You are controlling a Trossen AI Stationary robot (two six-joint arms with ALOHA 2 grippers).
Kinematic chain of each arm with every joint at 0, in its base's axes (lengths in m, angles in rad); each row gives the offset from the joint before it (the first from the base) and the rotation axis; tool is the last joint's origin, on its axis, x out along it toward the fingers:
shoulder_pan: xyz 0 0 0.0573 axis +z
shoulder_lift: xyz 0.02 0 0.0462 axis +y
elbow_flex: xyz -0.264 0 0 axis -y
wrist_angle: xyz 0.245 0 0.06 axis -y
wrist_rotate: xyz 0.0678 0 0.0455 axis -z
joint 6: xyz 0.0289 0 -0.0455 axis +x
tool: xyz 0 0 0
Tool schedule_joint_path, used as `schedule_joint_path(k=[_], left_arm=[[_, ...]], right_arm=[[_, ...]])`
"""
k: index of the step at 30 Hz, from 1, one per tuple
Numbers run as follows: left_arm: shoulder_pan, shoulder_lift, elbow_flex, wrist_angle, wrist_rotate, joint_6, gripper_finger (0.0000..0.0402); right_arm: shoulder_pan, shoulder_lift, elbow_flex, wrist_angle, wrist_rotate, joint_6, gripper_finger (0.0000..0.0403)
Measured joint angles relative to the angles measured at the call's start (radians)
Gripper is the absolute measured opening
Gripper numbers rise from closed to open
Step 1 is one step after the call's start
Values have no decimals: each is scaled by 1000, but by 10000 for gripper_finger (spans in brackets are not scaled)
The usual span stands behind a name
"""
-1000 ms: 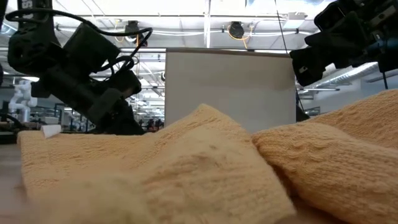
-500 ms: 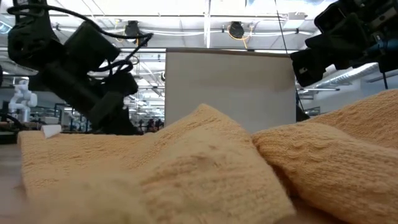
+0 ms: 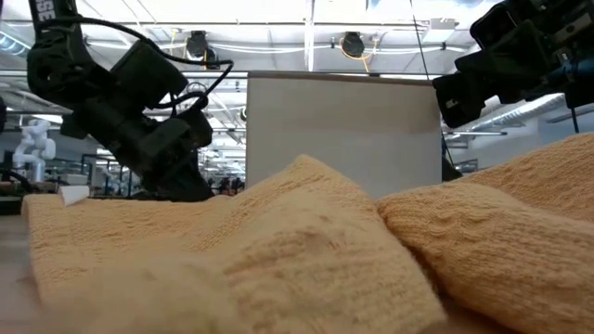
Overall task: Fold towel
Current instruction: Fold the orange towel
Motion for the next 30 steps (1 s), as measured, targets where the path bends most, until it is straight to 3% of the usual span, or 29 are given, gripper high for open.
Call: schedule_joint_path(k=[7, 14, 17, 30], left_arm=[[77, -10, -2, 5, -7, 0, 140], [91, -10, -2, 9, 185, -68, 140], [69, -11, -2, 10, 216, -104, 140], [-54, 8, 0, 37, 125, -156, 140]], right_arm=[[2, 0, 0, 0, 0, 0, 153], [26, 0, 0, 0, 2, -16, 153], [29, 0, 0, 2, 2, -23, 153], [38, 0, -1, 33, 29, -37, 153]])
